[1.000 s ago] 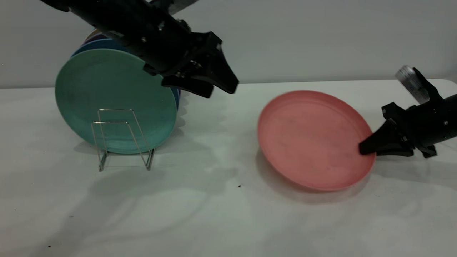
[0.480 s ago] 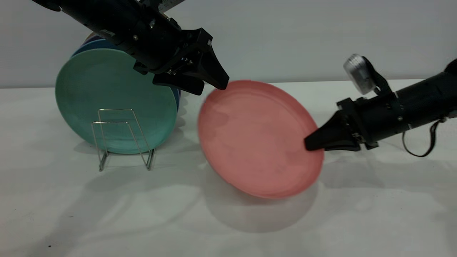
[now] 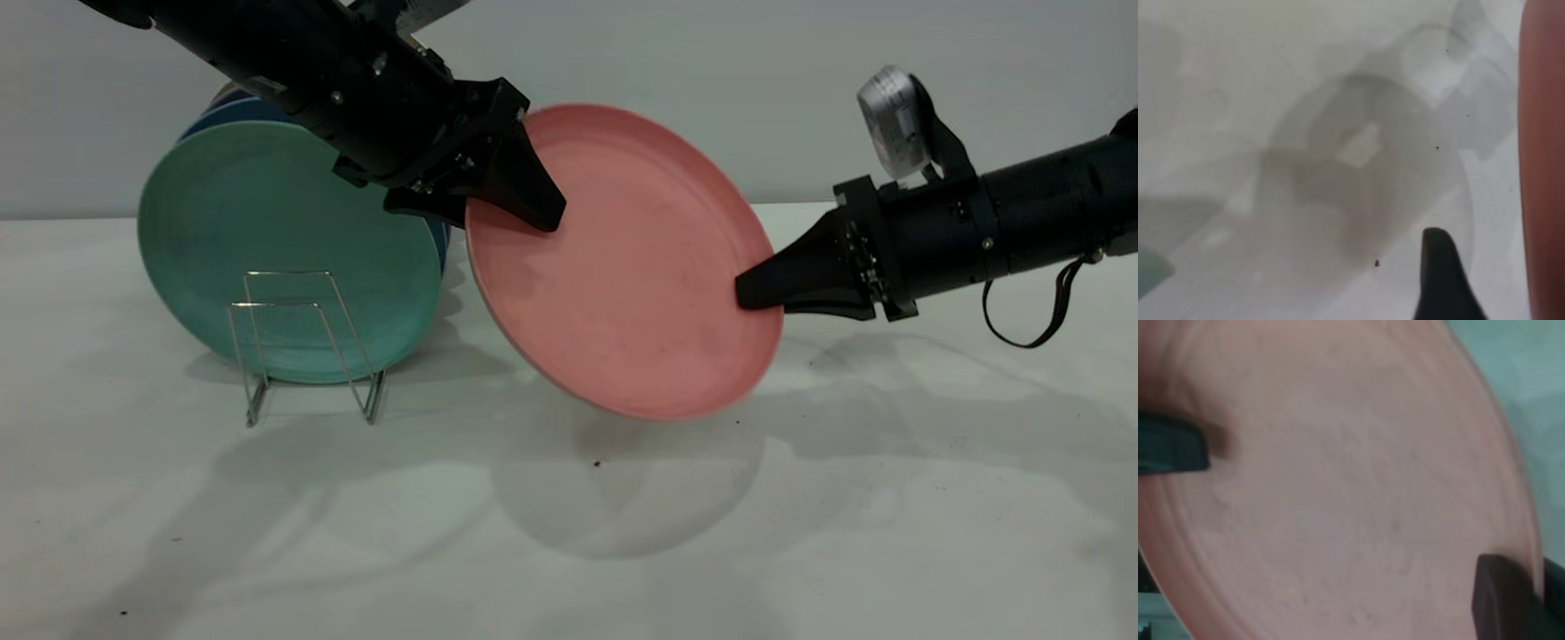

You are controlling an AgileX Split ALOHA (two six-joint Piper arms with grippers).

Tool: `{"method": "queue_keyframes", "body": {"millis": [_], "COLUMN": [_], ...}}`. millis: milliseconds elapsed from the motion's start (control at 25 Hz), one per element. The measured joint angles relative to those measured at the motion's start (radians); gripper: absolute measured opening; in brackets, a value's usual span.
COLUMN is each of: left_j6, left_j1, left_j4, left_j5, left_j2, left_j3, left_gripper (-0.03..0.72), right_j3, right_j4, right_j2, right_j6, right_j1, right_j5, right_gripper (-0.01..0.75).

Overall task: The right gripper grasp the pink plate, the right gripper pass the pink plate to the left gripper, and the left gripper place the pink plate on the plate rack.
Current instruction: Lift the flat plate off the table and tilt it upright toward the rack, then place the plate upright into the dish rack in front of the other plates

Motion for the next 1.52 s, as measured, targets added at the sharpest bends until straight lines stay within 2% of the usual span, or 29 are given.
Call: {"method": "queue_keyframes", "body": {"millis": [120,240,280,400,520,680,800,960,1120,1320,1520], "left_j6": [0.001,0.002,0.006,0.025,0.03,0.034,0.044,0.181,0.438,0.702,0.942], "left_j1": [-0.017,-0.025,-0.025,-0.025,-0.022,0.001,0.035,0.095,0.156,0.228,0.305], "left_j4": [0.0,0.001,0.002,0.006,0.035,0.129,0.224,0.364,0.416,0.426,0.475], "left_j5": [0.0,-0.007,-0.014,-0.002,0.025,0.06,0.077,0.134,0.217,0.253,0.256], "left_j2": [0.0,0.0,0.0,0.001,-0.003,-0.052,-0.107,-0.194,-0.287,-0.362,-0.369], "left_j3": [0.0,0.0,-0.001,-0.001,-0.001,-0.001,-0.001,-0.001,-0.001,-0.001,-0.001], "left_gripper": [0.333,0.162,0.134,0.134,0.134,0.134,0.134,0.134,0.134,0.134,0.134], "right_j3": [0.0,0.0,0.0,0.0,0.0,0.0,0.0,0.0,0.0,0.005,0.131], "right_j4": [0.0,-0.004,-0.009,-0.01,-0.031,-0.06,-0.077,-0.214,-0.418,-0.643,-0.796], "right_j2": [-0.001,-0.001,-0.001,-0.004,-0.042,-0.164,-0.295,-0.5,-0.695,-0.898,-1.121], "right_j6": [-0.002,-0.002,-0.002,0.023,0.04,0.078,0.111,0.205,0.355,0.593,0.745], "right_j1": [0.011,0.019,0.019,0.021,0.017,-0.024,-0.062,-0.077,-0.067,-0.066,-0.066], "right_j5": [-0.005,-0.014,-0.014,-0.004,-0.003,0.023,0.072,0.106,0.13,0.151,0.162], "right_gripper": [0.015,0.031,0.044,0.118,0.258,0.46,0.533,0.527,0.45,0.342,0.276]}}
